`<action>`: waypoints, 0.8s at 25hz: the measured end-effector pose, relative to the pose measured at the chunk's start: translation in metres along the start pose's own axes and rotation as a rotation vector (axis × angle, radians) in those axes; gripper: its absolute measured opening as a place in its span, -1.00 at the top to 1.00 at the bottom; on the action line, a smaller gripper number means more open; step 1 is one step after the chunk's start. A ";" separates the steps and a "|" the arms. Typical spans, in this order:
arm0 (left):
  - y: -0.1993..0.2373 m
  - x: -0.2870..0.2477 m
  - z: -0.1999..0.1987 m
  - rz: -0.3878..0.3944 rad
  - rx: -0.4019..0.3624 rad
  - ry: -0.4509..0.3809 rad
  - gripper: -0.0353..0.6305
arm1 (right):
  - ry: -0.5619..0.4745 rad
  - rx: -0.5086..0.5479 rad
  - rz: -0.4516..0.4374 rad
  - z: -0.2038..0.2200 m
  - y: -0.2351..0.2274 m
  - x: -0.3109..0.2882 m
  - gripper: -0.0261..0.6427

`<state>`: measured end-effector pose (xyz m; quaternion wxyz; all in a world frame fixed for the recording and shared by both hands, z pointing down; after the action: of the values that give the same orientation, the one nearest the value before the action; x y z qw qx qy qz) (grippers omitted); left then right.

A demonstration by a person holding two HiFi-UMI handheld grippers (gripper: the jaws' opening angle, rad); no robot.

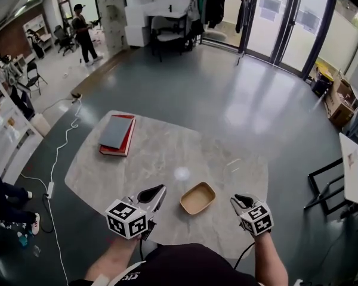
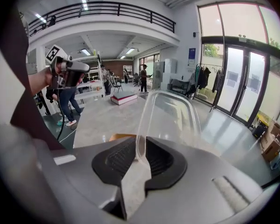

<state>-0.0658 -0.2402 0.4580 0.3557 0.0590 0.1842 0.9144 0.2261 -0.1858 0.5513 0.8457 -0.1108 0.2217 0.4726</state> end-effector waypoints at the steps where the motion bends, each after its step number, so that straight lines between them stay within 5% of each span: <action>1: 0.000 -0.001 -0.004 0.004 -0.011 -0.005 0.88 | -0.027 0.002 -0.004 -0.009 0.002 0.003 0.72; 10: -0.006 0.001 -0.041 0.022 -0.121 -0.053 0.88 | -0.284 -0.009 -0.037 -0.079 0.022 0.033 0.72; 20: -0.015 0.011 -0.048 0.033 -0.135 -0.058 0.88 | -0.578 -0.139 -0.102 -0.149 0.041 0.061 0.73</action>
<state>-0.0757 -0.2370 0.4072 0.3490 0.0645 0.1105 0.9283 0.1791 -0.1777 0.3926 0.8867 -0.0403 -0.0670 0.4556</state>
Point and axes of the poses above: the fingertips, and each gripper's own axes: x backward along the fingers, y to its left, z out of its underside, the point moved 4 cm from there along x, backward along the fingers, and after that the axes turned 14 degrees about -y, right-handed, at the moved point
